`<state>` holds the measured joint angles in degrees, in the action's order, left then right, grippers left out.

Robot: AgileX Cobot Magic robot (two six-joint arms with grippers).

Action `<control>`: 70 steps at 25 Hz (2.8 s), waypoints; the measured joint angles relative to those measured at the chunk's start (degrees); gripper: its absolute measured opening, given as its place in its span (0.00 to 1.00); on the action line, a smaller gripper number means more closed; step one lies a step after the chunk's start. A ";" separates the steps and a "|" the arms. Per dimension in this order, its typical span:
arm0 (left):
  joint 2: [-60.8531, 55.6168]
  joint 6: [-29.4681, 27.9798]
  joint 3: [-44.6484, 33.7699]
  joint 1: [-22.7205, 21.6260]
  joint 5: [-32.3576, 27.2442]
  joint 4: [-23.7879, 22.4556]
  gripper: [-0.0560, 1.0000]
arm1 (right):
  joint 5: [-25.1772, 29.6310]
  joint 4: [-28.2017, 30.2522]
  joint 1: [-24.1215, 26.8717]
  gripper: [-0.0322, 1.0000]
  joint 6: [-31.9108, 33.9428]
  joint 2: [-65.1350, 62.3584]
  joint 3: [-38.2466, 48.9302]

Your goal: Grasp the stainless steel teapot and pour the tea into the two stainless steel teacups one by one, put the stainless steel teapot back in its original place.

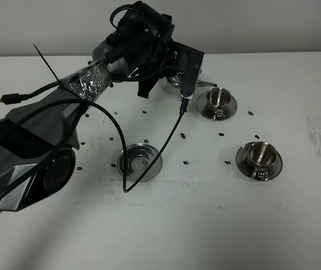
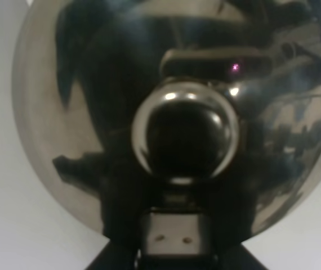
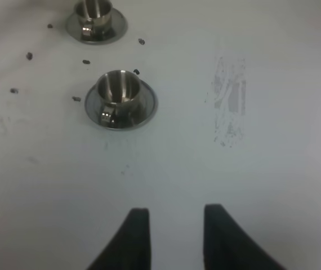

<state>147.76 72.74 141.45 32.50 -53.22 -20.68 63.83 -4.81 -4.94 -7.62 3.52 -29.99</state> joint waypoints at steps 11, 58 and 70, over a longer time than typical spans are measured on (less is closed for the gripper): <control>0.00 1.41 0.00 0.02 1.23 -0.98 0.22 | 0.00 0.00 0.00 0.25 0.00 0.00 0.00; 0.00 5.37 0.00 0.59 2.13 -2.49 0.22 | 0.00 0.00 0.00 0.25 0.00 0.00 0.00; 0.00 5.59 0.00 0.59 2.79 -3.43 0.22 | 0.00 0.00 0.00 0.25 0.00 0.00 0.00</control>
<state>147.76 78.33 141.45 33.09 -50.43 -24.10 63.83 -4.81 -4.94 -7.62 3.52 -29.99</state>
